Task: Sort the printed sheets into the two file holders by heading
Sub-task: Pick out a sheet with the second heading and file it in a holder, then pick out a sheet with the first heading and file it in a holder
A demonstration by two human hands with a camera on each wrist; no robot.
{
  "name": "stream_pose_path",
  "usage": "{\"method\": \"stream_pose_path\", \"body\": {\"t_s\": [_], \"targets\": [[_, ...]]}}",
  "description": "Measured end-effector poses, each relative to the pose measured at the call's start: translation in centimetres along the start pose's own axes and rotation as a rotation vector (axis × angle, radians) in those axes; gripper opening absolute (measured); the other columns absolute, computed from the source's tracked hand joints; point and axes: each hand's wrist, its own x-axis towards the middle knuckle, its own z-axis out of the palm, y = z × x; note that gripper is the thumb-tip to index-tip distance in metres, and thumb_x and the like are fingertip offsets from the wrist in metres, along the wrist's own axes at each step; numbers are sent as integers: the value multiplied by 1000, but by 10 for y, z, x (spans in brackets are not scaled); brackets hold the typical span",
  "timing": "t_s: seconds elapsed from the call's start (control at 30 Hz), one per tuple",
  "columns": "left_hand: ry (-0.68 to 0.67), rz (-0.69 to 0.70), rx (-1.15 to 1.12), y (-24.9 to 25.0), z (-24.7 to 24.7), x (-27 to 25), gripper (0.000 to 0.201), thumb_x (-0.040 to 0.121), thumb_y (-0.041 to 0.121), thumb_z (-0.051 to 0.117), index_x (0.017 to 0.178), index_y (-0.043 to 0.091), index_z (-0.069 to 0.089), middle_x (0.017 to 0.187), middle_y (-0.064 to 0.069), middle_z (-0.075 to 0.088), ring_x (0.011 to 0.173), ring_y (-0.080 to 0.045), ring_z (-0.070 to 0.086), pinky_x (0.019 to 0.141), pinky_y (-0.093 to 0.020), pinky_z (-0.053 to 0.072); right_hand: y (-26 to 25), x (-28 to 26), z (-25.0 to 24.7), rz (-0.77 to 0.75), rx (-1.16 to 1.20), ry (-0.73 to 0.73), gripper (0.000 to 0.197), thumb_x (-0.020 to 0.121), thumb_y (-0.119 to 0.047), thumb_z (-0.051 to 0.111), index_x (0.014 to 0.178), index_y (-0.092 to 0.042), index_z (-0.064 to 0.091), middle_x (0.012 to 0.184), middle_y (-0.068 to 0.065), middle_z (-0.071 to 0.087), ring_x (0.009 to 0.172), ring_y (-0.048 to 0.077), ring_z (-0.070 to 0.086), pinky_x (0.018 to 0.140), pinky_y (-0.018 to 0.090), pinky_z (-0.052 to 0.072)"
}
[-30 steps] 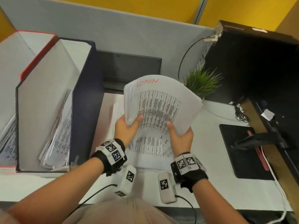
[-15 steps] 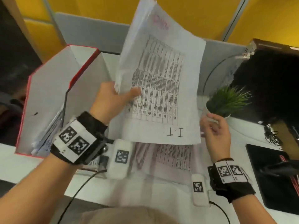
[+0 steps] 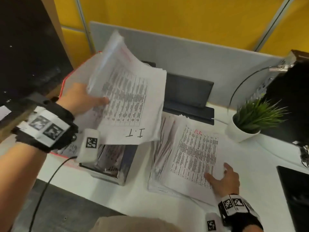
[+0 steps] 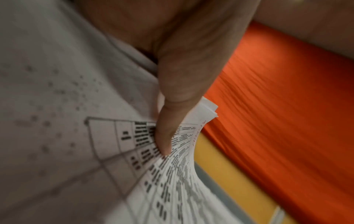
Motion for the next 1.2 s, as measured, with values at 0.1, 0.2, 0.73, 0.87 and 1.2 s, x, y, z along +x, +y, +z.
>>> {"method": "stream_pose_path", "body": {"t_s": [0.1,0.2,0.73,0.87,1.2], "targets": [[15,76,94,-4,29,4,40,75,29,76,97,-1,62,86,-14,61,75,-27,54,64,-32,37,3,0,6,-8,-64,-33,97,66,-30,83,144,-10,29,137,22,38,126,36,40,104,44,35],[-2,118,180,-8,54,9,31,82,20,68,100,-5,62,86,-15,60,77,-29,56,66,-35,40,5,1,7,-21,-107,-36,100,66,-29,83,145,-9,26,139,22,36,128,36,37,105,44,33],[-380,37,773,-25,110,31,25,87,3,55,111,-1,58,114,-16,63,105,-31,61,88,-32,49,4,1,7,13,-160,-60,101,66,-27,83,145,-8,23,139,22,35,128,37,37,104,44,34],[-280,60,629,-18,98,31,26,87,3,54,112,2,60,114,-15,63,103,-31,60,91,-37,50,4,3,6,21,-158,-86,102,66,-27,83,146,-9,22,140,22,33,130,37,35,106,44,33],[190,603,-358,86,66,-21,14,88,14,55,97,22,62,82,7,64,73,-6,62,70,-16,50,-1,1,4,39,-160,-113,103,67,-28,83,147,-10,20,140,20,34,130,34,35,107,41,32]]}}
